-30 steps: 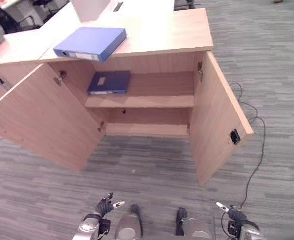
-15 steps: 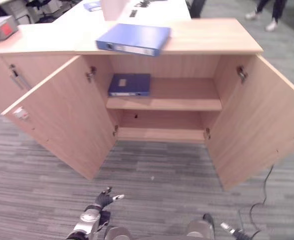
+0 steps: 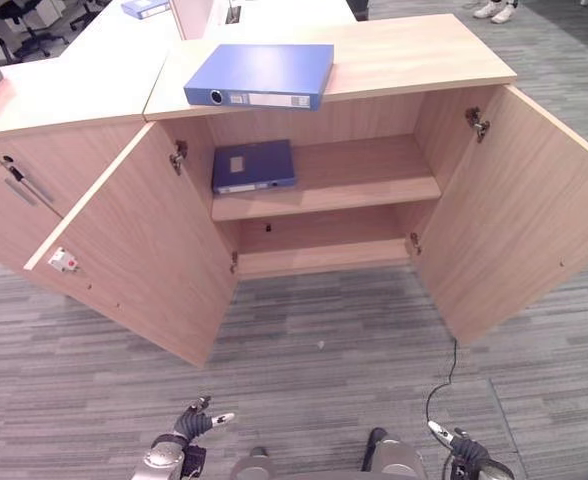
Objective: Put the empty folder in the office cabinet
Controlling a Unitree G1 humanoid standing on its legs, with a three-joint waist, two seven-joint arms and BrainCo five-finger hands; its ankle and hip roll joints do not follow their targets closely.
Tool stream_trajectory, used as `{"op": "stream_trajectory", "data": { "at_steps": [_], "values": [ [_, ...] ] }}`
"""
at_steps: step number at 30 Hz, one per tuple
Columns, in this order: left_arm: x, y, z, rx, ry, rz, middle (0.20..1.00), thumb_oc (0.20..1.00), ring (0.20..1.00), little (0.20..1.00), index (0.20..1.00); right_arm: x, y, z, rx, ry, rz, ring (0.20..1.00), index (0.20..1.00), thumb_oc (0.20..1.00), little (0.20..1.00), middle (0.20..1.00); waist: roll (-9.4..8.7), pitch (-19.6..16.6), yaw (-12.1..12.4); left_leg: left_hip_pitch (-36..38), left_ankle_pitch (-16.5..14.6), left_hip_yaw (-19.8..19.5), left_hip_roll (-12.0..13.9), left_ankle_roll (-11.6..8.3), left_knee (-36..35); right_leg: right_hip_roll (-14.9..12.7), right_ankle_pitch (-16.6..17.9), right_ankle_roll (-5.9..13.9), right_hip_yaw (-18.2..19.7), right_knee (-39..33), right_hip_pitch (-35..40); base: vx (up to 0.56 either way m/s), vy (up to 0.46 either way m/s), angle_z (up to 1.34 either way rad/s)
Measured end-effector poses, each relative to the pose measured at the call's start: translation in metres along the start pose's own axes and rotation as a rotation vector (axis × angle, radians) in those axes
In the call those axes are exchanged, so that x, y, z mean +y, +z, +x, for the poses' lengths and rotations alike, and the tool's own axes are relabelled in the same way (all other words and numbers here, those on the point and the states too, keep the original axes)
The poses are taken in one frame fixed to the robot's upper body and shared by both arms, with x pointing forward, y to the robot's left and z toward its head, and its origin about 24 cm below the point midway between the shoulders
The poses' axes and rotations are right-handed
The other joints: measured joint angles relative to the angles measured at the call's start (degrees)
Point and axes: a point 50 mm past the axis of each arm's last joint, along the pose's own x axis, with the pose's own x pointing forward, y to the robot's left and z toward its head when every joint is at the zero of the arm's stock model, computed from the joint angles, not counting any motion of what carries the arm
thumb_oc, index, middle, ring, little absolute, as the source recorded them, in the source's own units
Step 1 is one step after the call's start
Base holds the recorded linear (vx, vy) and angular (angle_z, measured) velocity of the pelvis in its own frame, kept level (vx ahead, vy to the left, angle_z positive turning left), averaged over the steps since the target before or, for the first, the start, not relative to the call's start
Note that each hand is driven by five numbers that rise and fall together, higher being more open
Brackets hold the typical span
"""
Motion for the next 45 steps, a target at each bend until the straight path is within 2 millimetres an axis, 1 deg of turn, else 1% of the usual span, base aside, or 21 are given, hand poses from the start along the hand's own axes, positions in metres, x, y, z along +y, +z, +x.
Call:
{"op": "stream_trajectory", "data": {
  "at_steps": [3,6,7,10,13,14,17,19,22,28,31,33,35,38,39,40,41,42,43,44,45],
  "values": [
    [-0.003,0.008,0.001,-0.034,-0.013,0.000,1.000,1.000,1.000,1.000,1.000,-0.009,-0.006,-0.001,0.031,-0.028,-0.004,1.000,1.000,1.000,1.000,1.000,-0.49,0.37,-0.29,-1.48,1.38,-1.67,-0.57,-1.13,3.41,1.40,-0.76,-0.96,4.28,-1.89,1.04,-0.03,-0.011,0.46],
    [0.002,0.010,0.002,-0.037,-0.001,0.003,1.000,1.000,1.000,1.000,1.000,-0.006,0.003,0.001,0.007,-0.019,-0.006,1.000,1.000,1.000,1.000,1.000,-2.03,2.35,0.52,-10.57,4.86,-5.40,-2.22,-6.88,18.04,1.15,0.04,-2.93,7.81,-3.38,0.99,0.05,0.079,0.03],
    [0.000,0.005,0.001,-0.017,-0.002,0.006,1.000,1.000,1.000,1.000,1.000,-0.009,0.011,0.002,-0.005,-0.031,-0.011,1.000,1.000,1.000,1.000,1.000,-2.43,3.25,1.33,-13.93,6.12,-7.75,-2.08,-7.26,20.51,0.27,1.88,-4.01,8.07,-6.25,1.50,0.16,0.155,-0.21],
    [0.000,-0.008,-0.002,0.035,0.003,0.003,1.000,1.000,1.000,1.000,1.000,-0.014,0.015,0.003,0.000,-0.040,-0.043,1.000,1.000,1.000,1.000,1.000,-0.71,2.32,0.67,-8.79,4.56,-6.14,0.25,-3.79,3.49,1.46,3.19,-4.02,6.61,-9.99,2.31,0.20,0.150,-0.24],
    [-0.003,-0.005,-0.001,0.016,-0.010,0.001,1.000,1.000,1.000,1.000,1.000,-0.018,0.013,0.001,-0.004,-0.047,-0.039,1.000,1.000,1.000,1.000,1.000,0.07,1.61,0.10,-4.69,4.67,-4.34,-0.80,-2.84,-1.89,1.60,4.71,-2.90,6.50,-11.76,3.36,0.09,0.080,-0.07],
    [-0.007,-0.004,-0.002,0.003,-0.017,-0.007,1.000,1.000,1.000,1.000,1.000,-0.022,0.003,-0.001,0.022,-0.062,-0.030,1.000,1.000,1.000,1.000,1.000,1.25,0.15,-0.17,-0.89,4.20,-3.18,-1.72,1.28,-6.37,2.22,6.02,-1.45,6.89,-12.52,3.94,0.05,0.065,0.08],
    [0.000,-0.001,-0.002,-0.011,-0.004,0.006,1.000,1.000,1.000,1.000,1.000,-0.011,-0.010,-0.002,0.052,-0.030,-0.015,1.000,1.000,1.000,1.000,1.000,-1.54,-1.24,-0.05,0.79,5.71,-1.79,-3.79,2.39,-10.00,0.73,7.79,0.33,8.39,-15.68,5.11,0.05,0.036,-0.12],
    [0.004,-0.007,-0.005,0.006,0.006,0.011,1.000,1.000,1.000,1.000,1.000,-0.004,-0.015,-0.002,0.064,-0.013,-0.008,1.000,1.000,1.000,1.000,1.000,-2.66,-1.85,-0.21,1.67,5.96,-1.78,-4.80,2.49,-9.68,-0.13,9.74,0.99,8.38,-18.09,7.10,0.02,-0.019,-0.02],
    [0.005,-0.010,-0.006,0.013,0.011,0.007,1.000,1.000,1.000,1.000,1.000,0.000,-0.021,-0.003,0.075,0.006,-0.031,1.000,1.000,1.000,1.000,1.000,-2.52,-2.35,0.12,3.50,5.83,-1.82,-4.99,2.64,-9.68,-0.34,10.37,1.23,8.10,-19.68,9.70,0.01,-0.073,0.05],
    [0.000,-0.018,-0.008,0.034,0.001,-0.004,1.000,1.000,1.000,1.000,1.000,0.002,-0.015,-0.003,0.055,0.024,-0.058,1.000,1.000,1.000,1.000,1.000,1.03,-3.31,0.09,4.04,6.27,-1.80,-2.43,1.31,-9.65,2.38,9.92,0.58,8.27,-19.86,9.98,-0.03,-0.135,-0.03],
    [-0.001,-0.017,-0.007,0.033,-0.002,-0.005,1.000,1.000,1.000,1.000,1.000,0.001,-0.015,-0.003,0.060,0.036,-0.122,1.000,1.000,1.000,1.000,1.000,1.78,-2.89,0.39,3.50,6.39,-1.96,-0.67,-0.03,-8.79,4.07,9.32,-0.25,8.22,-19.69,9.83,-0.08,-0.162,0.01],
    [-0.001,-0.015,-0.006,0.038,0.000,-0.006,1.000,1.000,1.000,1.000,1.000,-0.001,-0.011,-0.002,0.050,0.033,-0.127,1.000,1.000,1.000,1.000,1.000,2.07,-2.07,0.59,-0.59,5.97,-3.29,0.32,-1.25,-2.87,4.93,8.22,-1.87,8.51,-17.07,7.47,-0.05,-0.154,0.07],
    [0.002,-0.005,-0.001,0.018,0.009,-0.002,1.000,1.000,1.000,1.000,1.000,0.002,-0.001,0.001,0.028,0.040,-0.129,1.000,1.000,1.000,1.000,1.000,-0.41,0.09,0.82,-5.99,9.22,-5.12,-0.45,-5.37,5.03,3.89,7.39,-2.62,8.89,-14.01,4.86,0.07,-0.125,-0.01],
    [-0.002,-0.003,0.002,0.029,-0.004,0.004,1.000,1.000,1.000,1.000,1.000,0.000,0.006,0.002,0.014,0.032,-0.142,1.000,1.000,1.000,1.000,1.000,-2.35,1.61,0.57,-11.09,13.44,-3.92,-0.95,-3.89,11.40,3.35,6.37,-2.38,8.42,-15.74,4.21,0.16,-0.062,-0.01],
    [-0.011,-0.006,0.002,0.038,-0.021,-0.011,1.000,1.000,1.000,1.000,1.000,-0.008,0.010,0.002,0.011,0.012,-0.156,1.000,1.000,1.000,1.000,1.000,0.33,0.85,1.68,-11.57,12.24,-3.48,0.81,-2.37,9.28,6.15,5.12,-1.81,8.58,-14.18,3.65,0.33,-0.042,-0.35],
    [-0.018,-0.006,0.001,0.028,-0.041,-0.018,1.000,1.000,1.000,1.000,1.000,-0.019,0.022,0.002,-0.016,-0.010,-0.172,1.000,1.000,1.000,1.000,1.000,5.10,0.46,2.66,-11.47,6.35,-3.48,4.62,-1.53,6.62,9.73,-2.12,-4.78,6.18,9.21,-3.69,0.27,-0.030,-0.14],
    [-0.002,-0.003,0.000,0.008,-0.009,0.012,1.000,1.000,1.000,1.000,1.000,-0.007,0.011,0.002,0.016,0.006,-0.160,1.000,1.000,1.000,1.000,1.000,0.96,1.60,3.30,-11.25,1.66,-2.59,2.50,-3.08,7.34,7.41,-10.44,-3.71,6.24,22.05,-4.41,0.29,-0.003,0.24],
    [0.012,-0.002,-0.003,-0.001,0.021,0.039,1.000,1.000,1.000,1.000,1.000,0.006,0.002,0.003,0.047,0.042,-0.162,1.000,1.000,1.000,1.000,1.000,-3.30,1.04,3.60,-12.82,0.50,-2.02,1.22,-4.82,11.16,5.48,-16.45,-7.40,6.71,21.22,-3.09,0.20,-0.002,0.66],
    [0.014,0.001,-0.001,-0.001,0.029,0.043,1.000,1.000,1.000,1.000,1.000,0.009,0.005,0.004,0.038,0.046,-0.160,1.000,1.000,1.000,1.000,1.000,-3.67,1.52,3.09,-16.09,-0.37,-2.93,1.78,-4.60,14.06,6.45,-18.69,-10.09,6.87,20.17,-3.42,0.33,-0.004,0.55],
    [0.007,-0.006,-0.002,0.038,0.006,0.054,1.000,1.000,1.000,1.000,1.000,0.012,0.019,0.006,-0.004,0.039,-0.153,1.000,1.000,1.000,1.000,1.000,-1.90,1.42,4.03,-20.07,-0.25,-4.12,1.97,-4.58,12.60,8.51,-16.90,-10.30,8.36,16.86,-4.05,0.36,-0.009,0.21],
    [0.004,-0.006,-0.001,0.041,0.001,0.050,1.000,1.000,1.000,1.000,1.000,0.014,0.028,0.008,-0.028,0.040,-0.152,1.000,1.000,1.000,1.000,1.000,-2.39,2.73,4.80,-19.85,0.63,-3.04,1.17,-3.65,8.87,8.64,-14.89,-10.90,9.40,14.54,-3.43,0.38,0.007,0.02]
  ]
}}
